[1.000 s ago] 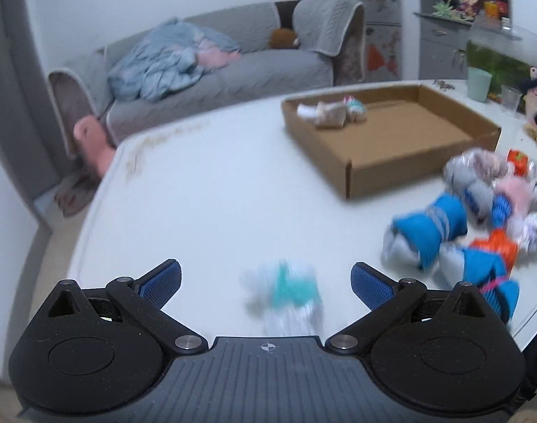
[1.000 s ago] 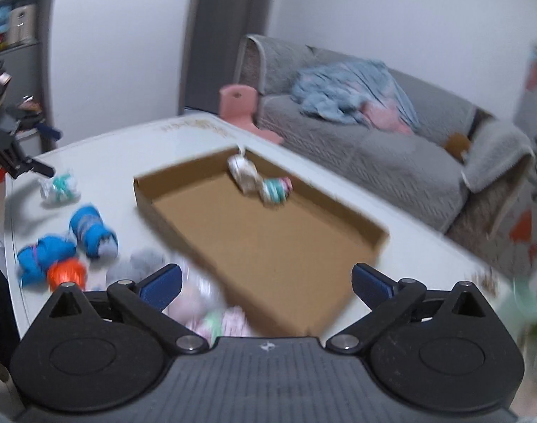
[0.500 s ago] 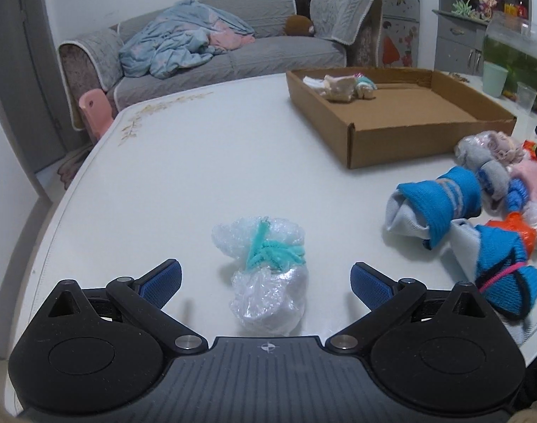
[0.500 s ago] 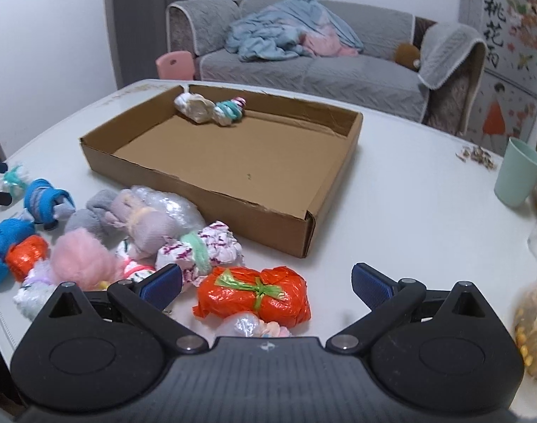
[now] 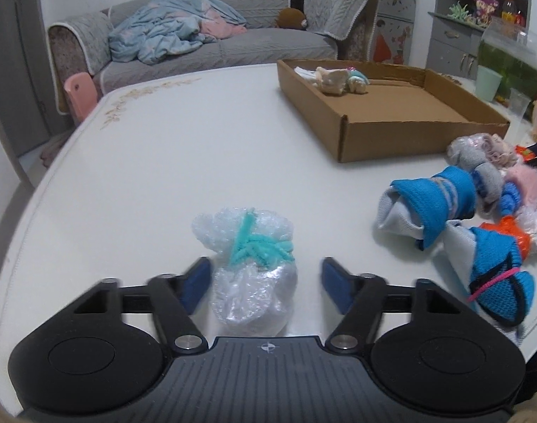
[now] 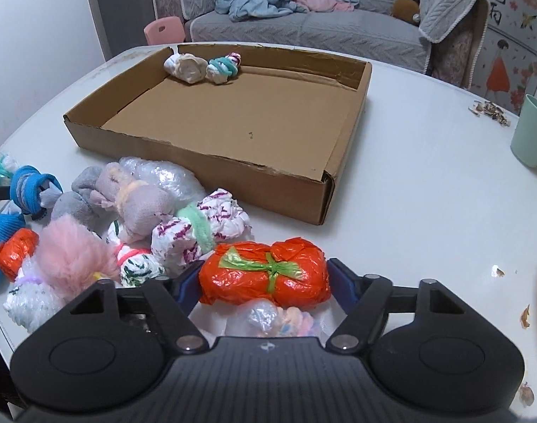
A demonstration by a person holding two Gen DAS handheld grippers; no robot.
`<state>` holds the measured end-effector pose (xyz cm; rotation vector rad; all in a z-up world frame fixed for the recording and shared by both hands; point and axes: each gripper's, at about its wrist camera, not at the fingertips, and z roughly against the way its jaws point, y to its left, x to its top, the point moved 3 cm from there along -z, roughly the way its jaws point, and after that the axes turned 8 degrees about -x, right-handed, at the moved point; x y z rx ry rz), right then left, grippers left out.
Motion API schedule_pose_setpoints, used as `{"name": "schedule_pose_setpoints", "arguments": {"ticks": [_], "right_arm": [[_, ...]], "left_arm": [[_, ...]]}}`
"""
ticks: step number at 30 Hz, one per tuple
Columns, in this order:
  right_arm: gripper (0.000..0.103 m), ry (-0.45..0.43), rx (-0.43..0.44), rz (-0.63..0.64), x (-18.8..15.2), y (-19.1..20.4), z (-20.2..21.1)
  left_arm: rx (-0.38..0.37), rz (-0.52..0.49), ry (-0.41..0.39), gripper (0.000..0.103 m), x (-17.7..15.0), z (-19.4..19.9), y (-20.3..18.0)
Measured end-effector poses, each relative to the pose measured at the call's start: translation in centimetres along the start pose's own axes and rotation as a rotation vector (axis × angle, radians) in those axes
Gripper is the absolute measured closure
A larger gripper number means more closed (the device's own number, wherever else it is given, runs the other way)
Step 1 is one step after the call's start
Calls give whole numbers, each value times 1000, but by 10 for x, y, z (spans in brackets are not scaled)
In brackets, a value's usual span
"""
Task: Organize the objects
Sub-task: 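Grasp the clear plastic teal-tied bundle with the left gripper while the right grasps the orange bundle, then carry both bundles into the cardboard box and open both grippers to release them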
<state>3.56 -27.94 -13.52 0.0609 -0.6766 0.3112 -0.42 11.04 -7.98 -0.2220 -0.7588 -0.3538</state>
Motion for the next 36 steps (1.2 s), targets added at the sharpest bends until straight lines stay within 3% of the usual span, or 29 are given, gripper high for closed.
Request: {"name": "schedule_pose_setpoints", "arguments": {"ticks": [2, 9, 20, 28, 36], "right_arm": [[42, 1, 5, 5, -2, 1, 3], [45, -14, 31, 20, 1, 4, 12], [45, -120, 27, 63, 15, -5, 51], [45, -205, -7, 166, 51, -9, 87], [44, -292, -14, 284, 109, -6, 90]], "left_arm": [[-1, 8, -6, 58, 1, 2, 1], [-10, -10, 5, 61, 2, 8, -3], [18, -43, -60, 60, 31, 42, -6], [-1, -131, -124, 60, 98, 56, -33], [-36, -269, -162, 60, 183, 35, -75]]}}
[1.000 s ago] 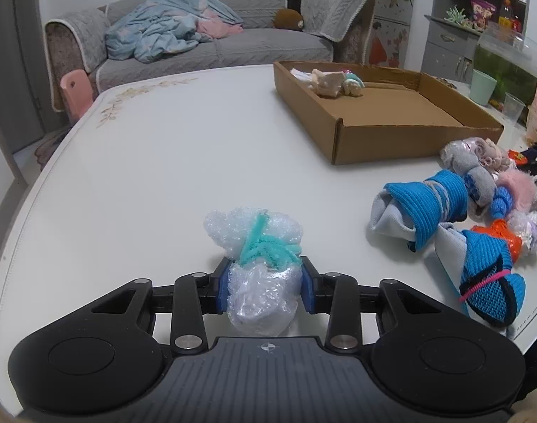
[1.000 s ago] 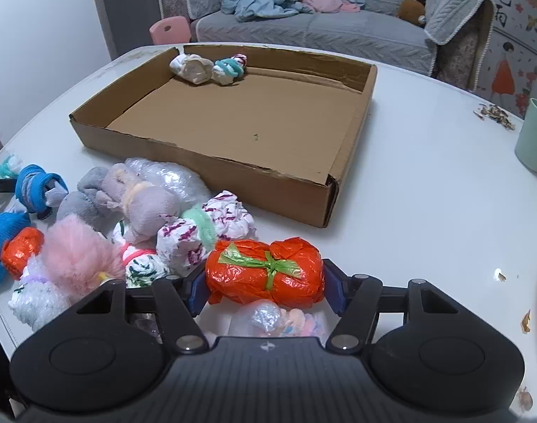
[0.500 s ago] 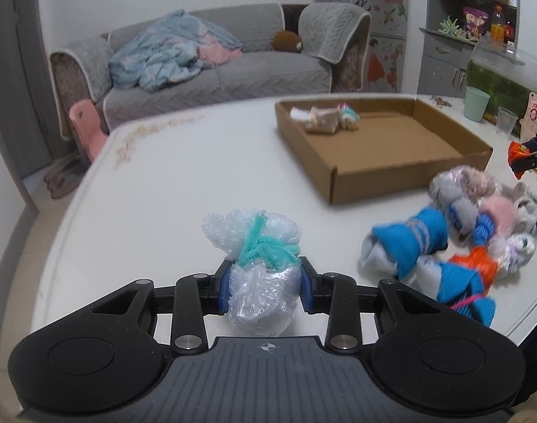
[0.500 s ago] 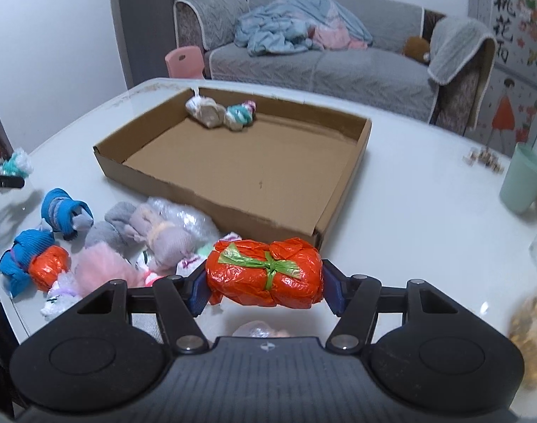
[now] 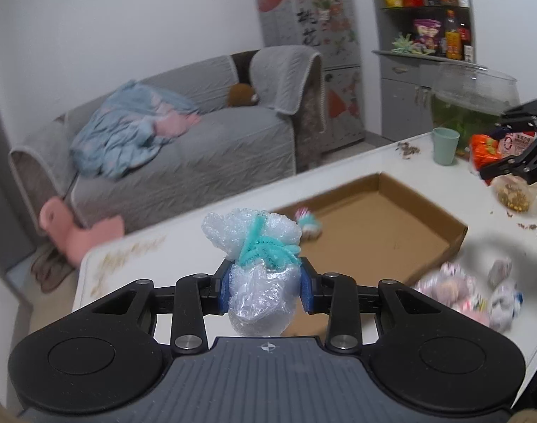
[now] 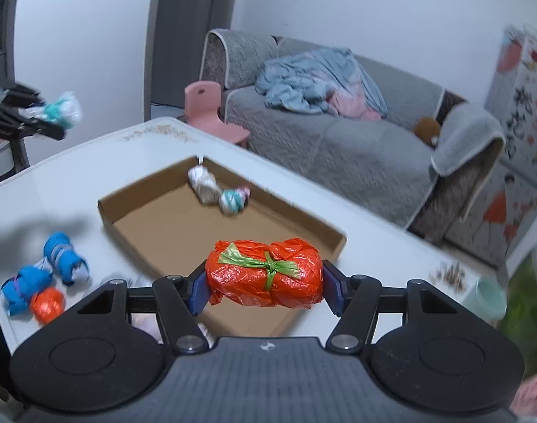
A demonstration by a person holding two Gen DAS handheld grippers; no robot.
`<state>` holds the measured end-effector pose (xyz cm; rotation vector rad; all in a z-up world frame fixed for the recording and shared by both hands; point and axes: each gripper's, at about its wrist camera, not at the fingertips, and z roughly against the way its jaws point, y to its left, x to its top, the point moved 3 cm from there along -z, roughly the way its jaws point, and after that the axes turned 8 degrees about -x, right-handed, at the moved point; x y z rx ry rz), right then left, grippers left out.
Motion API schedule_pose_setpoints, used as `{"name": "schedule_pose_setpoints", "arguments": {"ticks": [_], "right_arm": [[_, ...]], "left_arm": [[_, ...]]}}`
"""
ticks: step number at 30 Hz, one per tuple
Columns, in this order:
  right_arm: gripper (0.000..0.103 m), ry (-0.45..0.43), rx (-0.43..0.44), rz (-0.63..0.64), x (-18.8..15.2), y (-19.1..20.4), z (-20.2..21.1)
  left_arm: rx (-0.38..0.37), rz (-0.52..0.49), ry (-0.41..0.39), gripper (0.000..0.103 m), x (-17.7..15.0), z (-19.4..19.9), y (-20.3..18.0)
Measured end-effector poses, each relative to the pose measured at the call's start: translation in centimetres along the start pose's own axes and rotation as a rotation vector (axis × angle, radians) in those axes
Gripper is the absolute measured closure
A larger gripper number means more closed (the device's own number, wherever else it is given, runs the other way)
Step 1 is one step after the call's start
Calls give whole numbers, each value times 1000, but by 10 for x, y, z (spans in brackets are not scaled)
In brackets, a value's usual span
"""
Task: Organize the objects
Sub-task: 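Carry both bundles into the cardboard box and open both grippers to release them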
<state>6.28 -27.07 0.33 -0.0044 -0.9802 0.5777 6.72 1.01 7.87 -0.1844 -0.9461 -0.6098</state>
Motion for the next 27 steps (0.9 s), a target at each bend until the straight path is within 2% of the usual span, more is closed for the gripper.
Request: {"name": "schedule_pose_setpoints", "arguments": {"ticks": [6, 10, 17, 21, 27], "right_arm": [[44, -62, 55, 93, 32, 6, -22], [44, -82, 90, 130, 45, 14, -40], [44, -80, 158, 199, 56, 38, -82], [44, -55, 188, 273, 57, 61, -116], [44, 27, 233, 323, 51, 86, -171]], "left_arm": [[-22, -70, 12, 60, 36, -45, -13], [-42, -100, 29, 60, 42, -71, -17], [-73, -108, 87, 60, 32, -122, -13], [-72, -52, 138, 60, 21, -155, -4], [-63, -5, 210, 60, -2, -195, 4]]}}
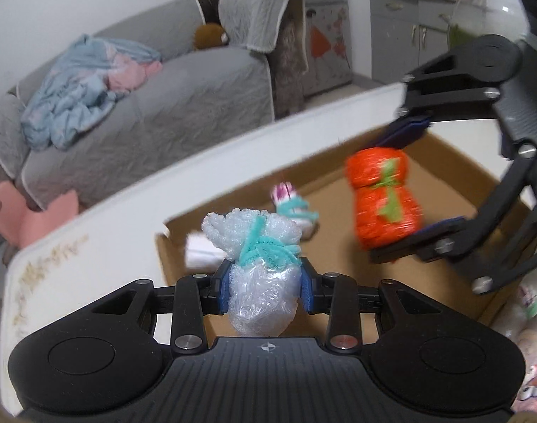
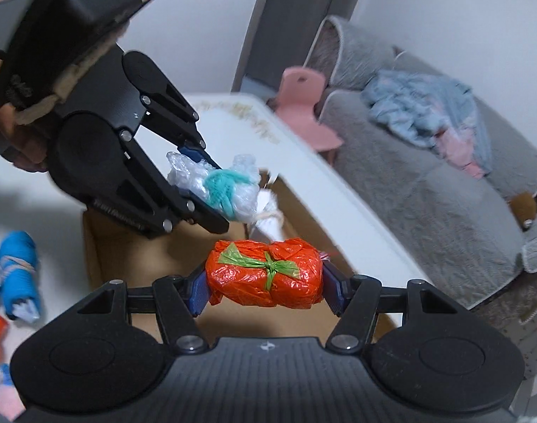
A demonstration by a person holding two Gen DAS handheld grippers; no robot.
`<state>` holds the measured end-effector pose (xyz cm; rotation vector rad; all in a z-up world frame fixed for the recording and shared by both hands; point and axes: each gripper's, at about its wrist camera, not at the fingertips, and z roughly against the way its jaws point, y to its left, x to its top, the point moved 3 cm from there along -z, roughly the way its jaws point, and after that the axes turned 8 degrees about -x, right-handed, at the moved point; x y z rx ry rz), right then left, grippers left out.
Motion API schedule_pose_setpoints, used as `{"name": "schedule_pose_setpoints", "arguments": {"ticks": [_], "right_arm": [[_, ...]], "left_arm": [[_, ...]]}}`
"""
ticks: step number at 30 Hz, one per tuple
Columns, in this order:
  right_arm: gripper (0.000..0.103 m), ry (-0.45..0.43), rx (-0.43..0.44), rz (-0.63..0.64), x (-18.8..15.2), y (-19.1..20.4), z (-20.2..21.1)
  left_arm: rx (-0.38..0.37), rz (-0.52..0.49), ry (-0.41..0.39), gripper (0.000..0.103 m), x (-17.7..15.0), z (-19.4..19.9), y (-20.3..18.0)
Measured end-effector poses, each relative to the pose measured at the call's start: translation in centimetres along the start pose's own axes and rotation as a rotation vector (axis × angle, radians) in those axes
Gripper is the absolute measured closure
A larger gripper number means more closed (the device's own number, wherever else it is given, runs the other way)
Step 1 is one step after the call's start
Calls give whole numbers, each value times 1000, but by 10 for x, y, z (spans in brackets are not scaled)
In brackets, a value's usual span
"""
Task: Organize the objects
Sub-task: 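Carry both bundles into the cardboard box and open both grippers to release them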
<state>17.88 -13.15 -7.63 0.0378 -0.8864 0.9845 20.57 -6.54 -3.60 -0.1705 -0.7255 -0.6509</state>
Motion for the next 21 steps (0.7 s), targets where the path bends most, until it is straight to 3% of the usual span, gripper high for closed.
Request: {"name": "schedule_pose_setpoints", "arguments": {"ticks": [7, 21], "right_arm": [[44, 53, 20, -4, -7, 4, -37], [42, 100, 47, 65, -8, 13, -50]], "left_arm": [[45, 54, 27, 60, -7, -24, 10], [61, 74, 56, 55, -13, -39, 10]]}}
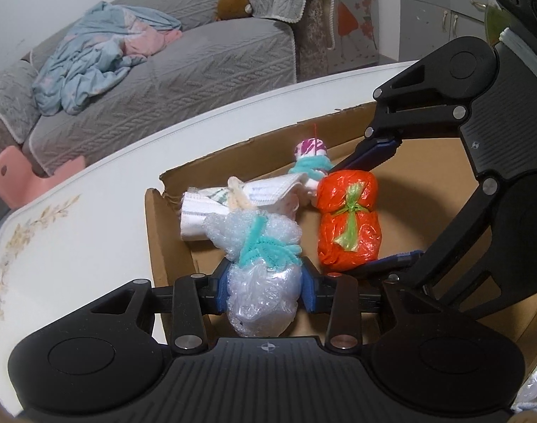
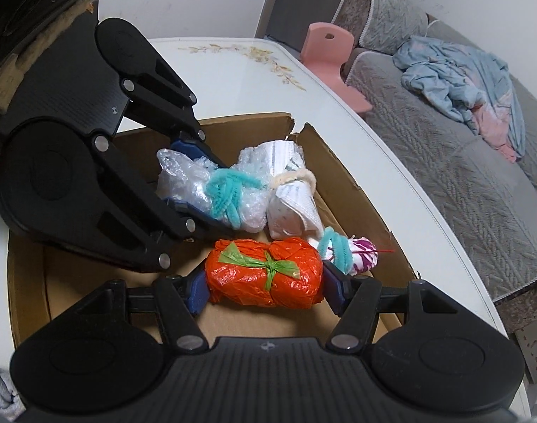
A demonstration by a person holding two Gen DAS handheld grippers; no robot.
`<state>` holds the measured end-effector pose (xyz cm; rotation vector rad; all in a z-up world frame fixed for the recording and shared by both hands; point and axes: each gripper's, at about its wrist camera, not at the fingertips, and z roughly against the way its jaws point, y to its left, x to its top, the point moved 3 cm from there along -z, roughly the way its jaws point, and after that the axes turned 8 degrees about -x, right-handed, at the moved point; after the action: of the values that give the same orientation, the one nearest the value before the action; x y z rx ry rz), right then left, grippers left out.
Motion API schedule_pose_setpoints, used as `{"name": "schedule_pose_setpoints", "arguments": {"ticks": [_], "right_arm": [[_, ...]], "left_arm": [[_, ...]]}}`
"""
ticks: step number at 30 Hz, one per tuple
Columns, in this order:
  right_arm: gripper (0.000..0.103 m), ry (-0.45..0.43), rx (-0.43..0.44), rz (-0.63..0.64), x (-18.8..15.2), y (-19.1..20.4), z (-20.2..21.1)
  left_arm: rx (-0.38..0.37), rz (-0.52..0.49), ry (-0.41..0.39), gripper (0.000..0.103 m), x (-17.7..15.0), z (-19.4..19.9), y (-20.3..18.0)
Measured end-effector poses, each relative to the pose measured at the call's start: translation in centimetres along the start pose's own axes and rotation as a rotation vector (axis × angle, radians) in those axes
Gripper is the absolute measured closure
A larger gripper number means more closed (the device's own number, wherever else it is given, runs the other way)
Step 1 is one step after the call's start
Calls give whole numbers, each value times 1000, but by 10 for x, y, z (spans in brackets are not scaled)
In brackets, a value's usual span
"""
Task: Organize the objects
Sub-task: 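Carry both bundles into the cardboard box and open both grippers to release them, then grasp the blue knit sock roll with the left gripper while the right grasps the clear striped bundle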
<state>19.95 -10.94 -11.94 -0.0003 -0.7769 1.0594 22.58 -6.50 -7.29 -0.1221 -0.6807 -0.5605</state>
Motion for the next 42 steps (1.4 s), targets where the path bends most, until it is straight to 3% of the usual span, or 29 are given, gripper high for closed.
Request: {"name": "schedule_pose_setpoints", "arguments": {"ticks": [3, 5, 7, 10, 15, 21, 28, 35, 42], "right_arm": [[40, 4, -6, 6, 0, 0, 0], [38, 8, -11, 9, 0, 0, 1], [37, 11, -10, 10, -1, -1, 1], [31, 15, -11, 8, -1, -2, 2], [30, 19, -9, 16, -1, -1, 5], [26, 7, -6, 2, 3, -3, 18], [14, -32, -16, -17, 7, -3, 62], [5, -97, -56, -39, -8, 10, 138], [1, -146, -85, -76, -62, 44, 202]], "left_arm": [[10, 1, 0, 50, 0, 1, 0], [20, 4, -9, 38, 0, 4, 1], [6, 8, -18, 32, 1, 8, 2], [6, -8, -27, 31, 3, 12, -2], [9, -14, -26, 30, 4, 14, -4], [18, -28, -38, 22, 8, 30, -5], [18, -55, -94, 10, 3, 86, -12], [39, -62, -194, 0, -35, 174, -20], [15, 8, -242, 0, -103, 227, -39]]}}
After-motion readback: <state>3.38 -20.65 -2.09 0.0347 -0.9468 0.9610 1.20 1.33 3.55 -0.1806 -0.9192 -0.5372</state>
